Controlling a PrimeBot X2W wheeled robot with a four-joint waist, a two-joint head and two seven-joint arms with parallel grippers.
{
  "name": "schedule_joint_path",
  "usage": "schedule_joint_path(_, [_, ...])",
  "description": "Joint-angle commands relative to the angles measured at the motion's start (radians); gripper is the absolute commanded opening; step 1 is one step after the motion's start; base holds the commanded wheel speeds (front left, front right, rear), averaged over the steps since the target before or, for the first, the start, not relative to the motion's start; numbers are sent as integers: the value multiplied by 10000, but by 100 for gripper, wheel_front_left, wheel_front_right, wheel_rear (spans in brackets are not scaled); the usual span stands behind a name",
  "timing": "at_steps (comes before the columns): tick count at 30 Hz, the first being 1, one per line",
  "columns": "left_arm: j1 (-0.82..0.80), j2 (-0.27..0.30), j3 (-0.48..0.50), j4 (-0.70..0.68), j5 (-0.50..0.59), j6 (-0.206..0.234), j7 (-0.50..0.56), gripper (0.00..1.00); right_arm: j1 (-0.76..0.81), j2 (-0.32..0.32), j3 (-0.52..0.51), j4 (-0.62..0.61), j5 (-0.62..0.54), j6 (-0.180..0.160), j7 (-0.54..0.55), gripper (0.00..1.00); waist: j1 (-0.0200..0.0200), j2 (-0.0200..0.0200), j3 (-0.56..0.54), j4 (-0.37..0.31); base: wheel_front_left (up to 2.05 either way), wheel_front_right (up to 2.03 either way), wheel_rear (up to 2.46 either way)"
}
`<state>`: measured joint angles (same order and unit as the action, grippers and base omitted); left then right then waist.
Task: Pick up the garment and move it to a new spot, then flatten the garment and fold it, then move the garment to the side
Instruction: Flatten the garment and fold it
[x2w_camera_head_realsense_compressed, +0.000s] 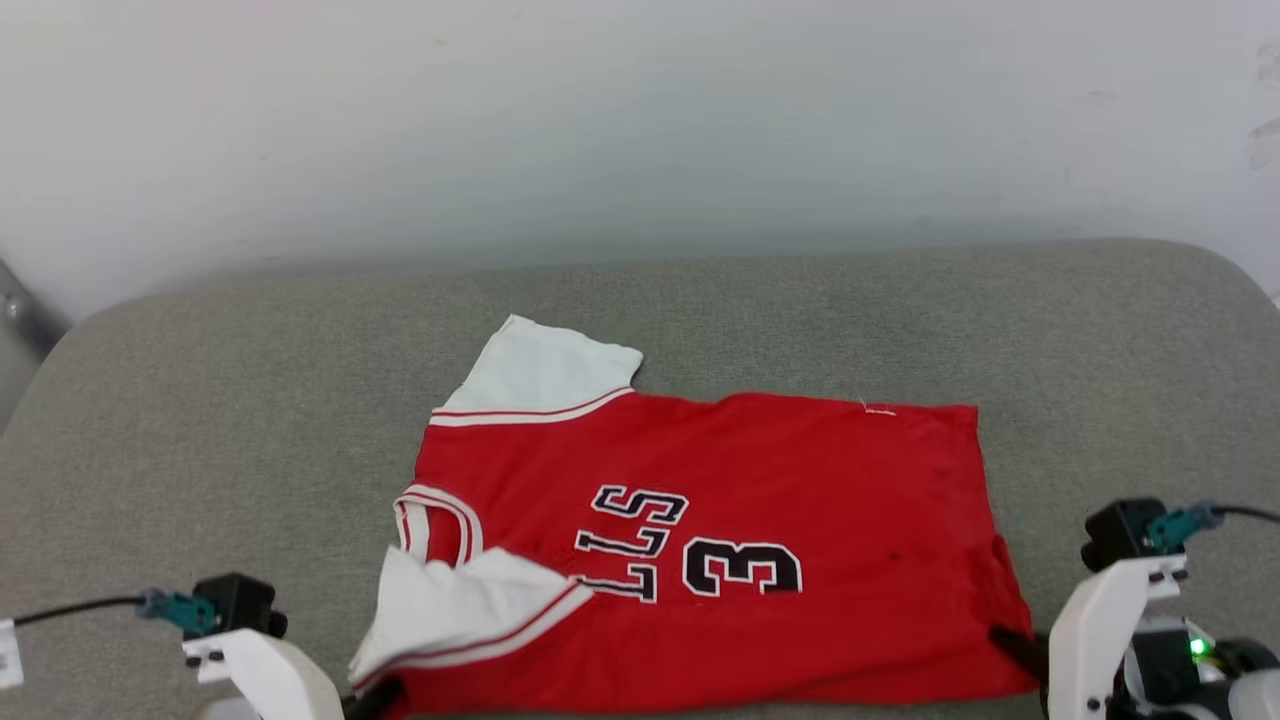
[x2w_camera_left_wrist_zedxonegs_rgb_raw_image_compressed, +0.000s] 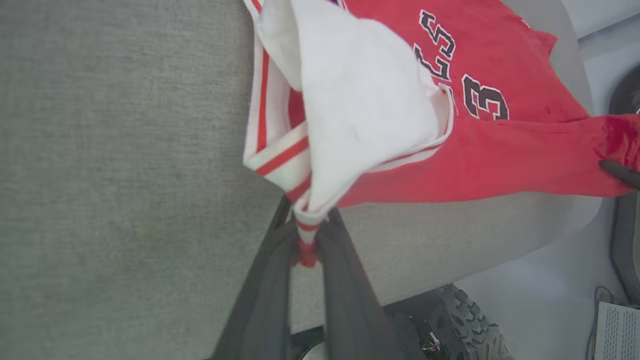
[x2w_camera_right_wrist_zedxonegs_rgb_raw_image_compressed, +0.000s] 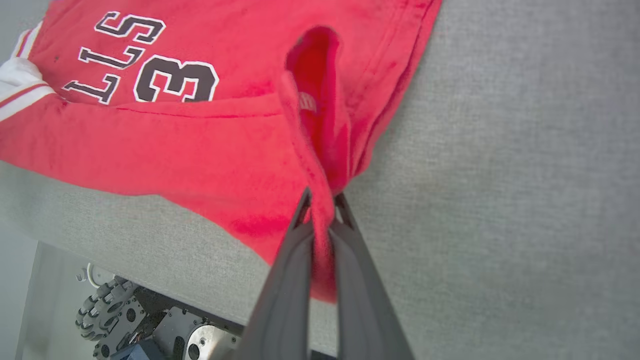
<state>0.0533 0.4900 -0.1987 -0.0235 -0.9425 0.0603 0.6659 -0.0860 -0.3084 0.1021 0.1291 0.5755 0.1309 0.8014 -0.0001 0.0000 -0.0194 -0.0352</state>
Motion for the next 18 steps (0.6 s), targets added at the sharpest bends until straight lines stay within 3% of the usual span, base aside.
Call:
schedule_joint_path(1, [233,-90,-7,-11,-70,66,-17,0,260,54,-71,51,-47,-4,-103,0,1,0,23,25,0,0,0])
schedule_joint_path(2, [341,-157,-24,29,-124,95,-51,0,385,116,-111,118,-28,-4,-207,0,1,0,51,41,0,0,0])
schedule_joint_path(3, [397,-207,-58,83,-107,82,-98,0,488,202,-159,209,31,-4,-373,10,1,0,83,52,0,0,0])
schedule_joint_path(4, [375,-266,-56,148,-66,56,-224,0,557,192,-156,287,-17,-4,-580,47,1,0,119,64,0,0,0])
schedule_joint_path(5, [329,-370,-76,269,-60,33,-309,4,641,192,-153,386,-46,-4,-796,100,1,0,151,77,0,0,0])
schedule_joint_path(6, [282,-460,-121,408,-69,9,-371,40,703,235,-146,501,-49,-4,-1025,100,1,0,179,76,0,0,0])
schedule_joint_path(7, [196,-521,-129,506,-37,-15,-460,100,690,257,-127,544,-102,-4,-1334,100,1,0,201,62,0,0,0])
schedule_joint_path(13, [-268,-435,-102,781,385,-244,-1061,100,752,280,-111,159,-655,-4,-3411,100,1,0,195,-123,0,0,0])
schedule_joint_path(18, [-866,-312,65,739,1014,-152,-1862,100,763,529,-471,-632,-1311,-4,-4859,100,1,0,264,-401,0,0,0])
